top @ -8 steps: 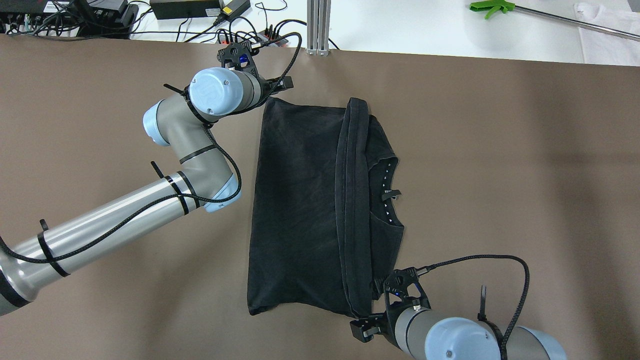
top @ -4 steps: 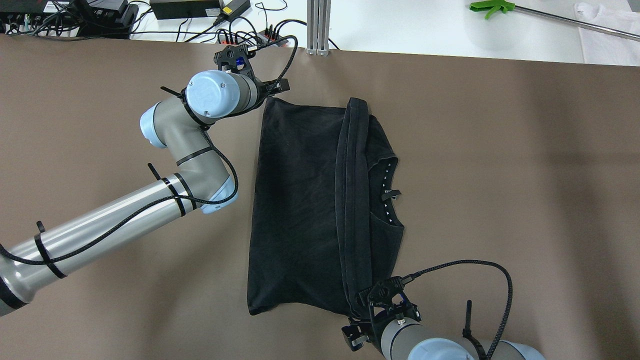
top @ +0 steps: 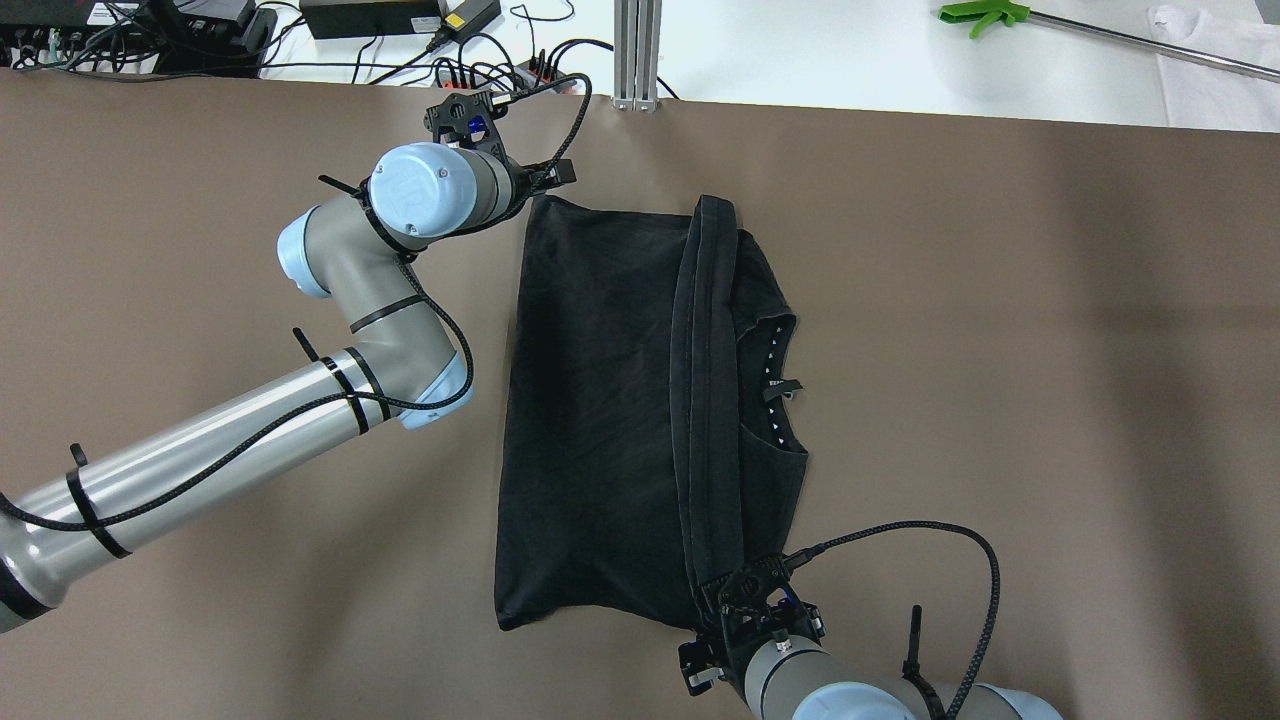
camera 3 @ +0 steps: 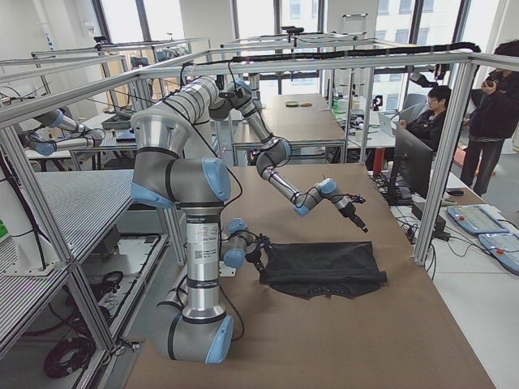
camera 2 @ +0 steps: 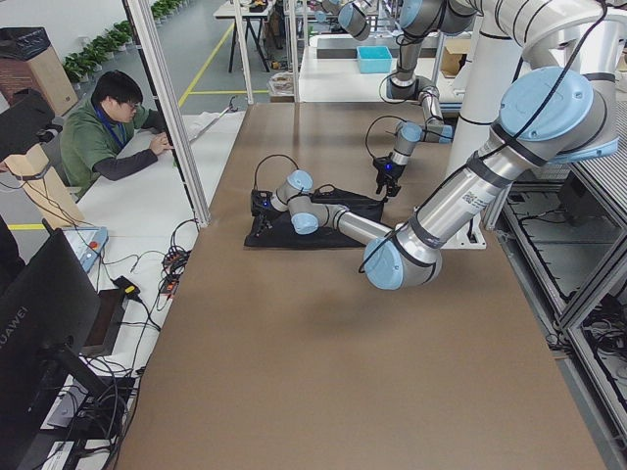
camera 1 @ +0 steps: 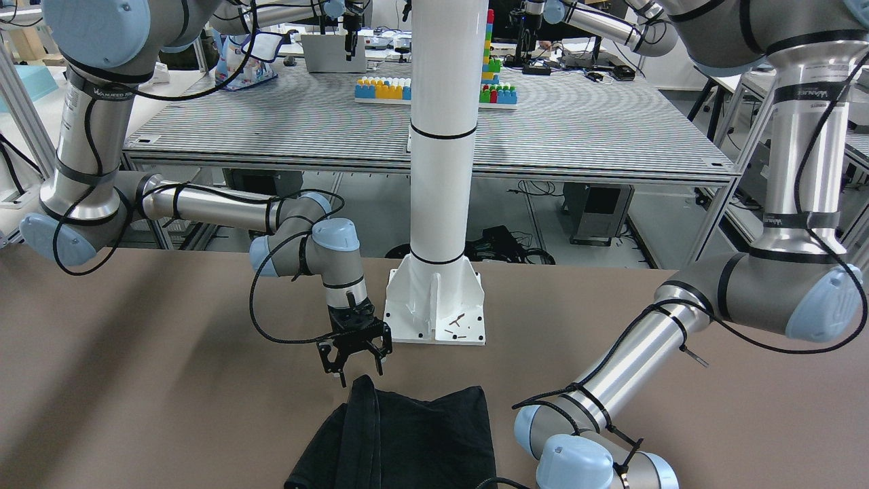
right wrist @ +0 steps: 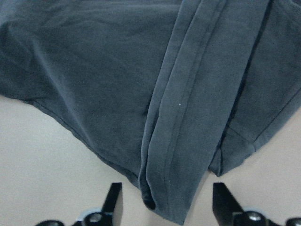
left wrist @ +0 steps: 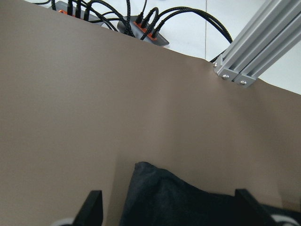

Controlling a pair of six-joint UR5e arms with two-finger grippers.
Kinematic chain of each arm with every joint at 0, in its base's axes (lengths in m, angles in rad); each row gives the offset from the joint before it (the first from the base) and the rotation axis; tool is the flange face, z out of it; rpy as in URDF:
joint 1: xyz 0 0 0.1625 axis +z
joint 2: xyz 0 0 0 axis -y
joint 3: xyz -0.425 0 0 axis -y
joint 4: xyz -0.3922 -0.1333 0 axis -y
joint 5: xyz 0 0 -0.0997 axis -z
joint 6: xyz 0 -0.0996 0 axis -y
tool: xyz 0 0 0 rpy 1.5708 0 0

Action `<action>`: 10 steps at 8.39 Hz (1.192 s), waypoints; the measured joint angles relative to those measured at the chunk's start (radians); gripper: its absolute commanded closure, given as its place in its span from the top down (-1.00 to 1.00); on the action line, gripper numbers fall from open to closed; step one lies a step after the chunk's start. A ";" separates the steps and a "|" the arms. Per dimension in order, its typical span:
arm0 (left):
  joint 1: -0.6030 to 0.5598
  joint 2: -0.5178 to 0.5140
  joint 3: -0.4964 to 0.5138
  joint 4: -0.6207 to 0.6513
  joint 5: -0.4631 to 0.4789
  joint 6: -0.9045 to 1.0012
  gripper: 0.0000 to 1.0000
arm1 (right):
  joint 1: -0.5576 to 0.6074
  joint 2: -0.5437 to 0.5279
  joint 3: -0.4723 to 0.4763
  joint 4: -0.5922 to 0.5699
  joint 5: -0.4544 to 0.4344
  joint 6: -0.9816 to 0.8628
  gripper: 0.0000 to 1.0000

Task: Fold clothes
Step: 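Release the left gripper and pull the shirt edge toward the robot with the right gripper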

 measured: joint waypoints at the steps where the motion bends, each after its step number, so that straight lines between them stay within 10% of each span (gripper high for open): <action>1: 0.000 0.000 0.000 0.000 0.000 -0.001 1.00 | -0.002 0.001 -0.003 0.000 -0.003 0.000 -0.69; 3: 0.000 0.000 0.000 0.000 -0.001 0.000 1.00 | -0.009 0.000 -0.004 0.000 -0.018 0.001 -1.00; 10: 0.000 -0.001 0.000 0.000 -0.001 0.004 1.00 | 0.030 -0.055 0.017 0.084 -0.008 -0.020 -1.00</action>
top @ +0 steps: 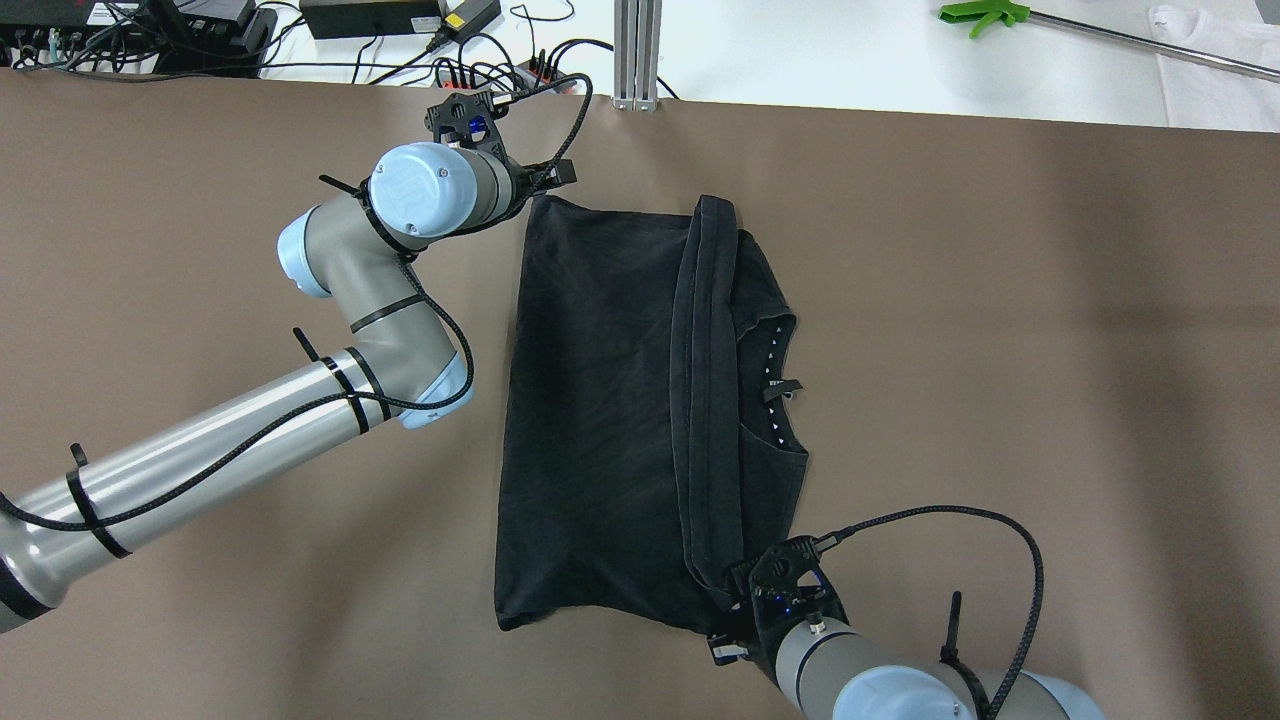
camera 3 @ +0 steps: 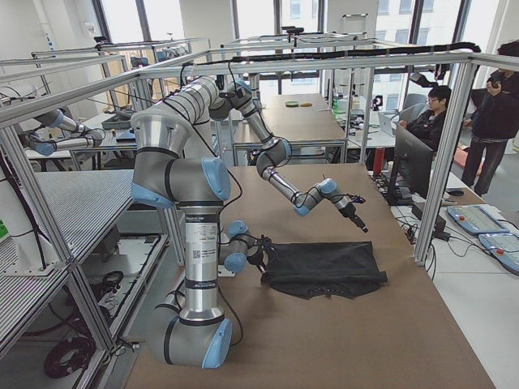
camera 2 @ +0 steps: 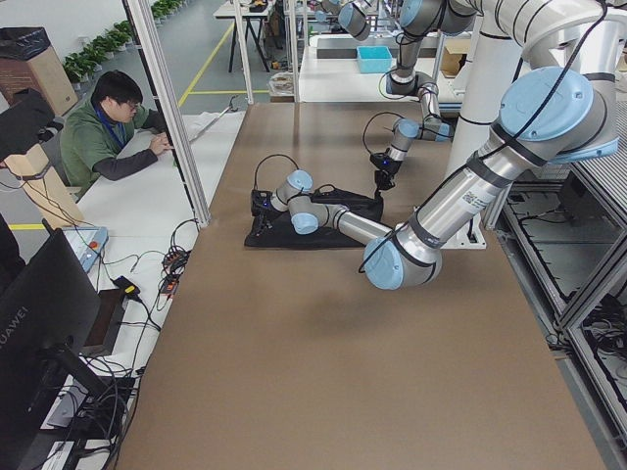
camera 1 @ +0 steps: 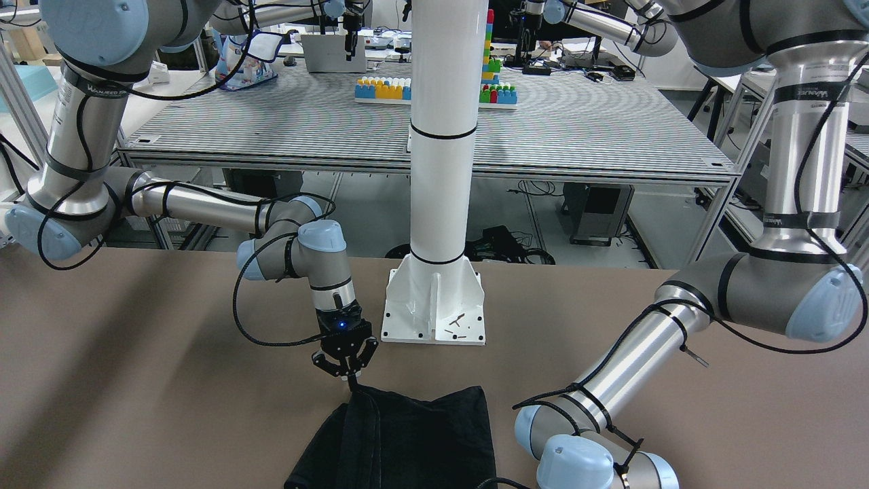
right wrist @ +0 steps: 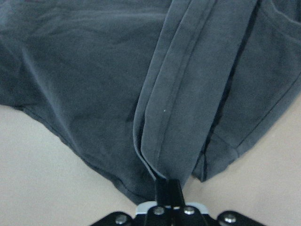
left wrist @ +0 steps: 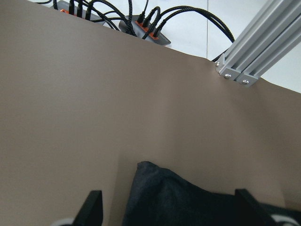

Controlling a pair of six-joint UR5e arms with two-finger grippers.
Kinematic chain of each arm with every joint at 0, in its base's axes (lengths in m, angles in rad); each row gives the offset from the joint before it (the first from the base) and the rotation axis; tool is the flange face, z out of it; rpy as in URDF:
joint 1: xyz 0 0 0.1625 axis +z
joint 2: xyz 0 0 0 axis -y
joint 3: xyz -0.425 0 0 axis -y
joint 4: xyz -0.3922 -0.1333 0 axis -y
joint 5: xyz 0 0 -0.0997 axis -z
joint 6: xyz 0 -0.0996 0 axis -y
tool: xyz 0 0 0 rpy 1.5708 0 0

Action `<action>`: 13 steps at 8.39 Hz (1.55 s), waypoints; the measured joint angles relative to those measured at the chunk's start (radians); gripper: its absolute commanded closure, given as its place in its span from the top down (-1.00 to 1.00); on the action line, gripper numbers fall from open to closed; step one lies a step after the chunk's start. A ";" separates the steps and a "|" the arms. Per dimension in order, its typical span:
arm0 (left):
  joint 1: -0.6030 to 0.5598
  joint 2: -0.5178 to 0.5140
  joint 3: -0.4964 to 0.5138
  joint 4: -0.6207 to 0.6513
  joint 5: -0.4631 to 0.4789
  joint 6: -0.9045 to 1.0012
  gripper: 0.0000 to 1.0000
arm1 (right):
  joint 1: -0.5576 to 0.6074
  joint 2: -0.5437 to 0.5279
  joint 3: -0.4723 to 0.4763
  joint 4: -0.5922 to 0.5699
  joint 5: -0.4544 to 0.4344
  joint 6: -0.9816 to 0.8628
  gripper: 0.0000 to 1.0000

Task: Fold clothes
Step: 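Release the left gripper and pull the shirt edge toward the robot with the right gripper, then release the shirt with the right gripper and move it to the shirt's far corner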

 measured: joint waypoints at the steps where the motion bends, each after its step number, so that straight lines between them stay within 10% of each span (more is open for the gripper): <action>1: 0.000 0.000 0.000 0.000 0.000 0.000 1.00 | 0.030 -0.016 0.000 0.017 0.011 -0.012 -1.00; 8: -0.002 0.001 0.000 0.001 0.000 0.005 1.00 | 0.213 -0.213 0.016 0.138 0.497 0.352 -1.00; 13: -0.013 0.002 0.009 0.005 0.001 0.020 1.00 | 0.212 -0.269 0.079 0.198 0.542 0.535 -1.00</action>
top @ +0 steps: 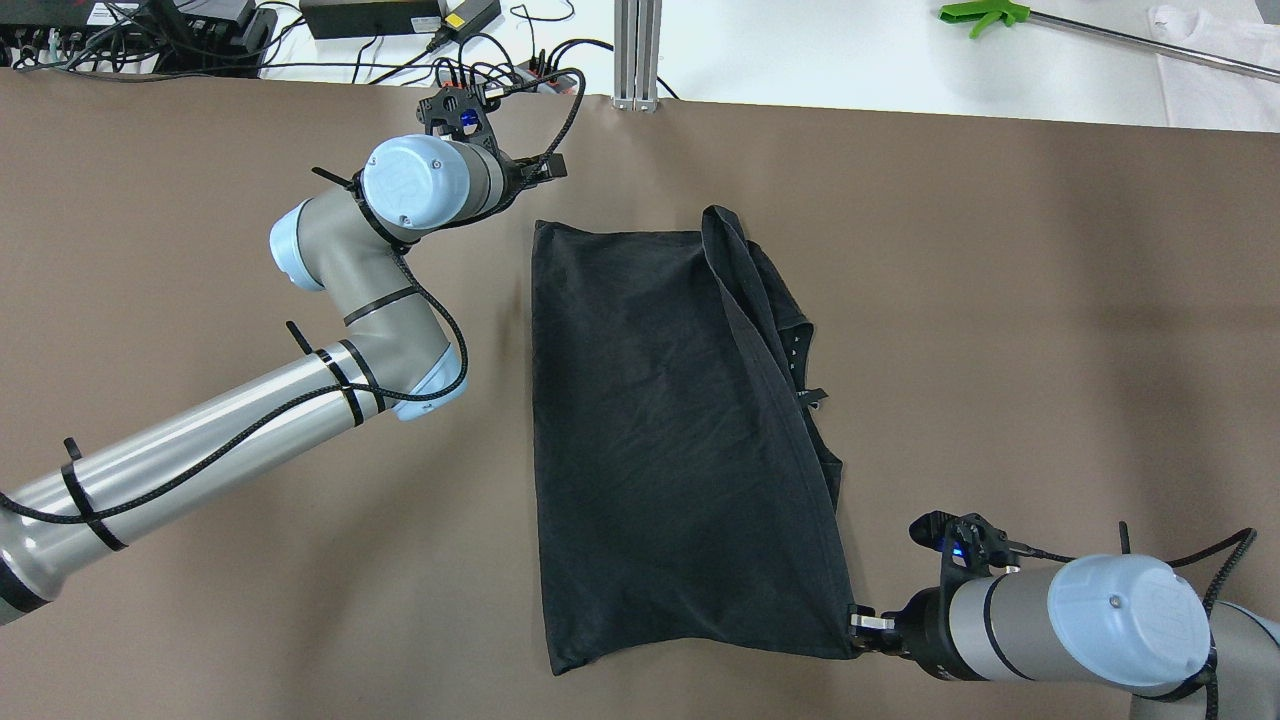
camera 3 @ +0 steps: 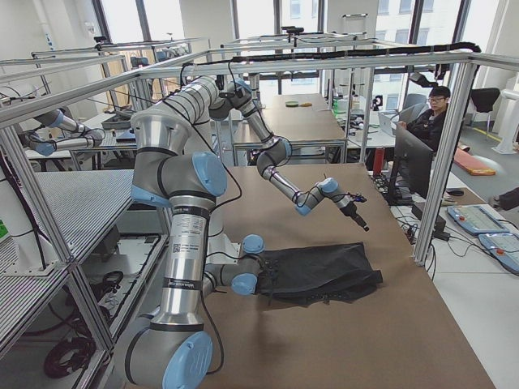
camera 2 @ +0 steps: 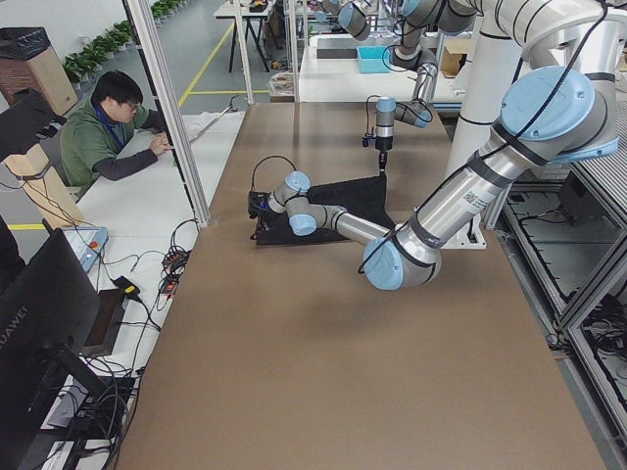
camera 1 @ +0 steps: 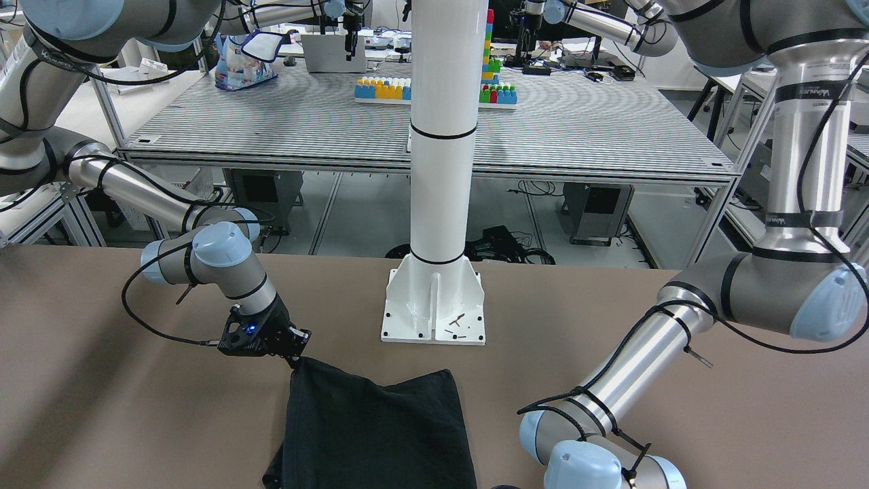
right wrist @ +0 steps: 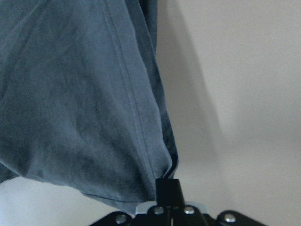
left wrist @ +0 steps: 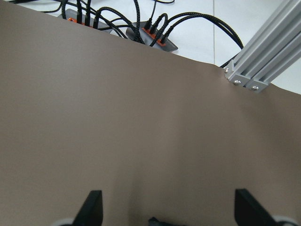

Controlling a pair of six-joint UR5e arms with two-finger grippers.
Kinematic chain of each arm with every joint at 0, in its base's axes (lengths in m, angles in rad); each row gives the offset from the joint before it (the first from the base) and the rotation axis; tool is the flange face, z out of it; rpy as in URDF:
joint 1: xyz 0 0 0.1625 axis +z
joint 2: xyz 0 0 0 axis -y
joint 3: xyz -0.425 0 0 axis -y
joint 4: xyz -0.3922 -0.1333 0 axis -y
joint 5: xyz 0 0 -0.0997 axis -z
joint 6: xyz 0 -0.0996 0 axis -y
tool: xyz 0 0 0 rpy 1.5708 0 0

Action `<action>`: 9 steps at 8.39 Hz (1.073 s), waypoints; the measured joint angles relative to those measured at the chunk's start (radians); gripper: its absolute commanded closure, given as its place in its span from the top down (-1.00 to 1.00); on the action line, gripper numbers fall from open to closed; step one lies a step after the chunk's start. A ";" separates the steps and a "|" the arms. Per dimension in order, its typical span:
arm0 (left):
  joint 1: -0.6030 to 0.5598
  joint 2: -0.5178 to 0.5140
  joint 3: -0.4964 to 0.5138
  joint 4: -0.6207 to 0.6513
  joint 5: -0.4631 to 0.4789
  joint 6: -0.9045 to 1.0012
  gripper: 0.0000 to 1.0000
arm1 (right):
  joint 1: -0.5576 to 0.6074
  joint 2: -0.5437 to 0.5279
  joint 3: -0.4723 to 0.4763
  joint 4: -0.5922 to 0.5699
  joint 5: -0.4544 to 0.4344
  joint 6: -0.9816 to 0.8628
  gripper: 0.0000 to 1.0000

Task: Fold clothes
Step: 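Release the shirt with the right gripper and move it to the shirt's far corner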

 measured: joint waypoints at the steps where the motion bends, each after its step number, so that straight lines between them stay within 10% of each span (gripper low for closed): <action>1: -0.003 0.000 0.001 0.000 -0.001 0.001 1.00 | -0.002 -0.005 0.003 0.004 -0.007 0.001 -1.00; 8: -0.018 -0.007 0.002 0.003 -0.019 0.002 1.00 | 0.039 -0.066 0.005 0.057 0.054 0.055 -1.00; 9: -0.018 -0.011 0.003 0.004 -0.024 0.002 1.00 | 0.050 -0.073 0.006 0.059 0.070 0.120 0.77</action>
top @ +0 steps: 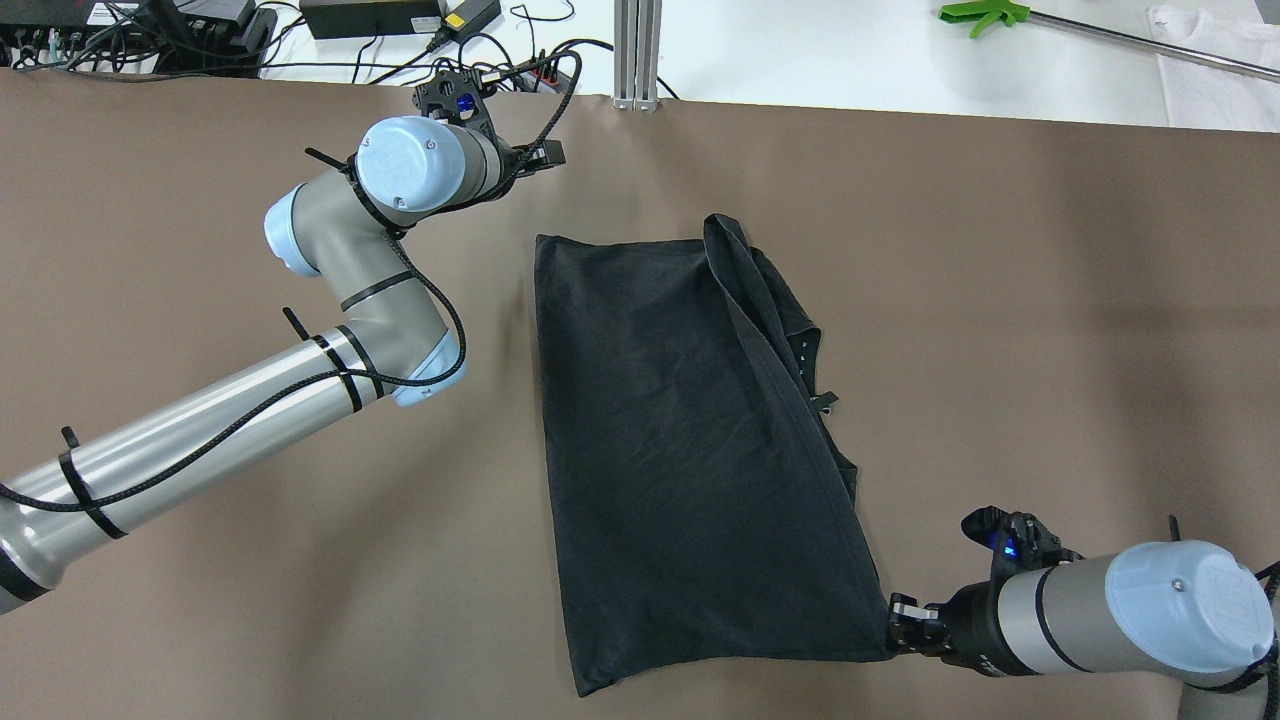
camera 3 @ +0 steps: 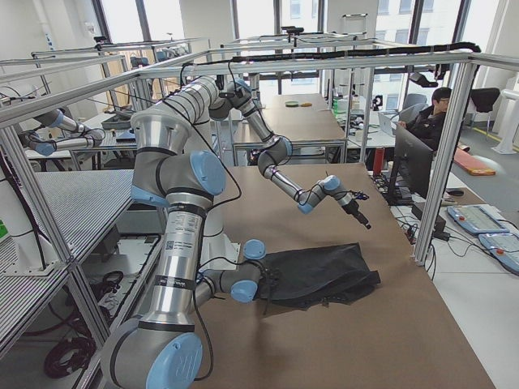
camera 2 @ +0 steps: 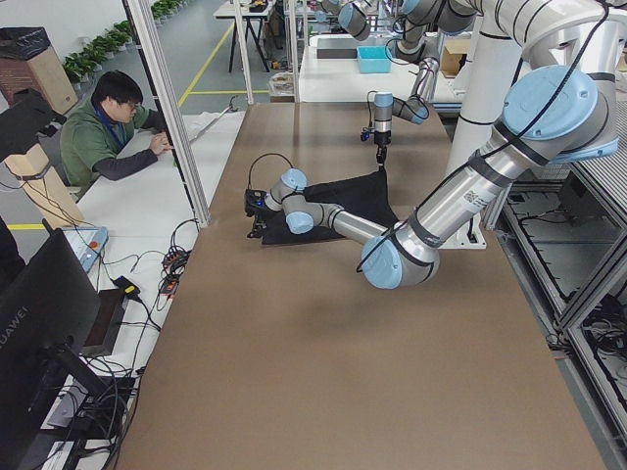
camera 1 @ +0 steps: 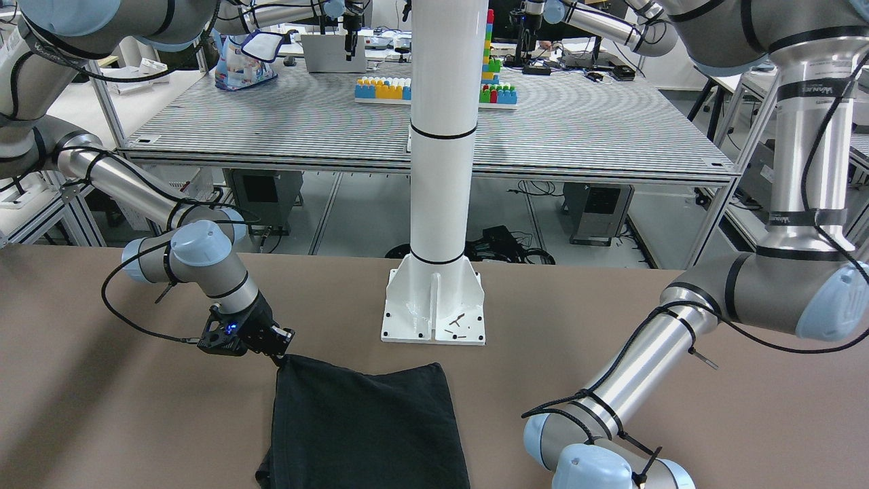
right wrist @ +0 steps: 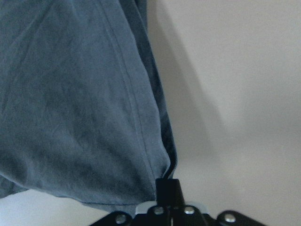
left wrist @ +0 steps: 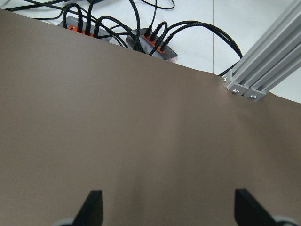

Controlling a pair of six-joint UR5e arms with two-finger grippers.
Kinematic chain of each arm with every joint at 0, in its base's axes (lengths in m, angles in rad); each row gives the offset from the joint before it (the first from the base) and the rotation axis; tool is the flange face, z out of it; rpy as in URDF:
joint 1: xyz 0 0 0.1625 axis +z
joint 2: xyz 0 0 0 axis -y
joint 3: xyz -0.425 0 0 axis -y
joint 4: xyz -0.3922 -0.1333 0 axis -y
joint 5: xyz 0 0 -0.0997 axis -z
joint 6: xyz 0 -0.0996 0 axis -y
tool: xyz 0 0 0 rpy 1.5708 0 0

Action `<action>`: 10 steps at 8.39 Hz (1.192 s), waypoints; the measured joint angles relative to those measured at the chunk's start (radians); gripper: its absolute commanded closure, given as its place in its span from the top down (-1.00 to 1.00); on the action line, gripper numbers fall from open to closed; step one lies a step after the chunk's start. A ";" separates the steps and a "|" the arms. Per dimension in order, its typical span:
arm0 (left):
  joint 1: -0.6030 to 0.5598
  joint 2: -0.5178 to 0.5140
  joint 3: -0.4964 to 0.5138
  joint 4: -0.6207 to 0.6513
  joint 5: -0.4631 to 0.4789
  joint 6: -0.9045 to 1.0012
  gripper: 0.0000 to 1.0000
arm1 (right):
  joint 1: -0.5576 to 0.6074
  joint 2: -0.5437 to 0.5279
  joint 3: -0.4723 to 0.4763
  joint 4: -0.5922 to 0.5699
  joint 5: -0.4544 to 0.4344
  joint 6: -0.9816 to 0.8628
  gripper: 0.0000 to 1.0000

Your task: Fold clothes

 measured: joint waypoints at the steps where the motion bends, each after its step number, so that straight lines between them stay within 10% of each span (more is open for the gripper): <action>1: 0.000 -0.006 0.000 0.000 -0.006 0.000 1.00 | 0.004 -0.002 -0.001 0.000 0.008 0.038 0.90; 10: -0.001 -0.014 -0.004 -0.002 -0.017 0.007 1.00 | 0.260 0.259 -0.140 -0.081 -0.024 -0.215 0.90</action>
